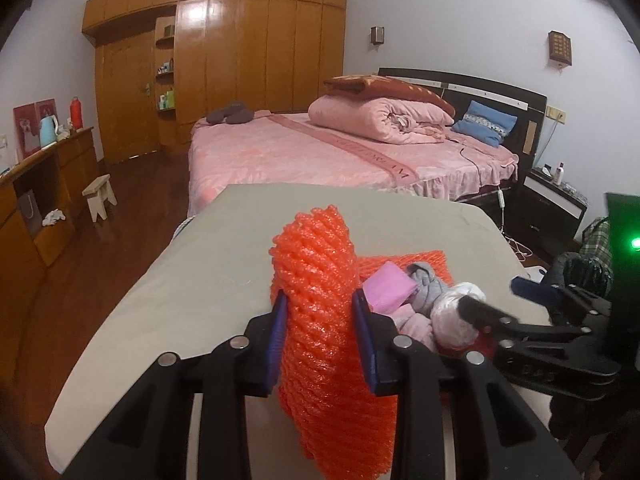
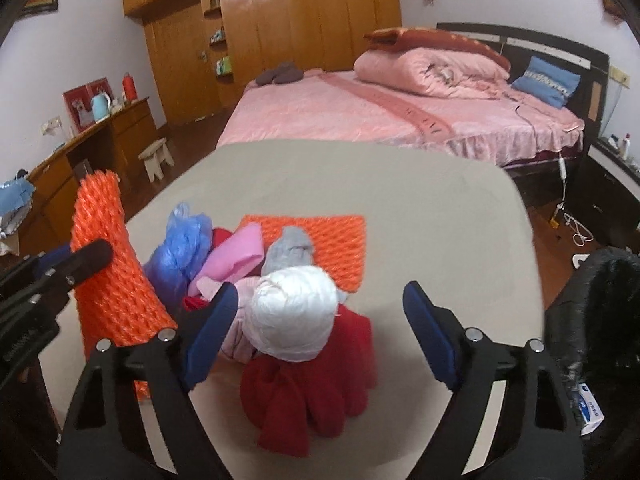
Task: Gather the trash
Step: 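Drop the mesh net into the bin with the left gripper while the right drops a tissue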
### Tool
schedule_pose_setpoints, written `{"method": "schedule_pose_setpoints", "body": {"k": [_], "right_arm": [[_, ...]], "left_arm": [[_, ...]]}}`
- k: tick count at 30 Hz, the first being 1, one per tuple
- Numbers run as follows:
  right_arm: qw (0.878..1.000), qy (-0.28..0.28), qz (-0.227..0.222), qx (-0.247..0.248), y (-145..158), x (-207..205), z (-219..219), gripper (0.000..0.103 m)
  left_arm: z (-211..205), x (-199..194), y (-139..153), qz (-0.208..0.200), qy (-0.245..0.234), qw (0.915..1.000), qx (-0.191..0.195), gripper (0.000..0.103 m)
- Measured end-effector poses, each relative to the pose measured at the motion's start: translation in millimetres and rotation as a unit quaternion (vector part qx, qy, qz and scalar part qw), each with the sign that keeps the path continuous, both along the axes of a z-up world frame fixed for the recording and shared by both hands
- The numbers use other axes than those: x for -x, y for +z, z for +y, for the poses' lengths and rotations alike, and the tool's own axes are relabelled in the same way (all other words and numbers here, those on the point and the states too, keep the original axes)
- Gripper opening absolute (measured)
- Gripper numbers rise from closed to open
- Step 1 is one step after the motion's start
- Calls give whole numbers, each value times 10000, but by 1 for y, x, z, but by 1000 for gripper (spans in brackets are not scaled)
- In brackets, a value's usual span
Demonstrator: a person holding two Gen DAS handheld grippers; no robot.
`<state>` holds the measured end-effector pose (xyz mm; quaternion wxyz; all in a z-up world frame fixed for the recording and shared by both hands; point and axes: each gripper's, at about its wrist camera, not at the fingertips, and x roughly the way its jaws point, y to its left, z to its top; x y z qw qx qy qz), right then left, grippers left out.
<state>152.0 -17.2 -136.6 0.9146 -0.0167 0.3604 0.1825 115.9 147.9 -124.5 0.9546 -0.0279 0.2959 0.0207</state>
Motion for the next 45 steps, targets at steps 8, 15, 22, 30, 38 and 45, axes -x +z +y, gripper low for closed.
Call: {"method": "schedule_pose_setpoints", "body": {"k": [8,15,22,30,38,45], "right_arm": [[9977,425,484,-197,-10,-4,4,36],[9985,415,61,-340,26,13,-9,36],[9976,208,-448,-487,73,31,-37,36],[9957,-47,-760,-526,103,46,-71,36],[9944,-377,-872,-471,114,62,-106,36],[9906,-907,-945,-394,115,78,-156,36]], "left_arm": [[-2,1,-3,38,-52,10000,21,32],[-5,5,14,-164,-117,9998,42,31],[-21,12,48,-549,-278,9981,93,31],[-53,21,73,-777,-552,9954,137,31],[-90,23,79,-790,-969,9918,258,31],[-144,17,77,-769,-1530,9847,338,31]]}}
